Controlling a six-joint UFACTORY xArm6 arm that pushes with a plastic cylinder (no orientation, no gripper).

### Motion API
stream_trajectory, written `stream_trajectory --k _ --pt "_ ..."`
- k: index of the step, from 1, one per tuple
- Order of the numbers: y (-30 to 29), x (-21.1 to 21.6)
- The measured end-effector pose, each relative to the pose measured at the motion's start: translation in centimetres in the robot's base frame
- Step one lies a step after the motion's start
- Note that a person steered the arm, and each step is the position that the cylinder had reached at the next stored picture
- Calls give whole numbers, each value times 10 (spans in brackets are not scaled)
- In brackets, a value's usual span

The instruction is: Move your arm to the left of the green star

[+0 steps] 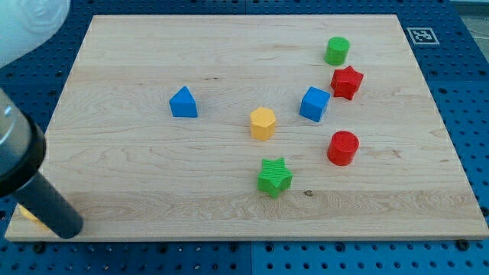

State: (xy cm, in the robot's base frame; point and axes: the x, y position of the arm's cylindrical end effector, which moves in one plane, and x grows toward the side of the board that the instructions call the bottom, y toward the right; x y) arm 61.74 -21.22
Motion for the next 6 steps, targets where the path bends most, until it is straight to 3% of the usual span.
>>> stream_trajectory --k 3,4,6 --pt "113 0" --pt "115 0" --pt "127 -45"
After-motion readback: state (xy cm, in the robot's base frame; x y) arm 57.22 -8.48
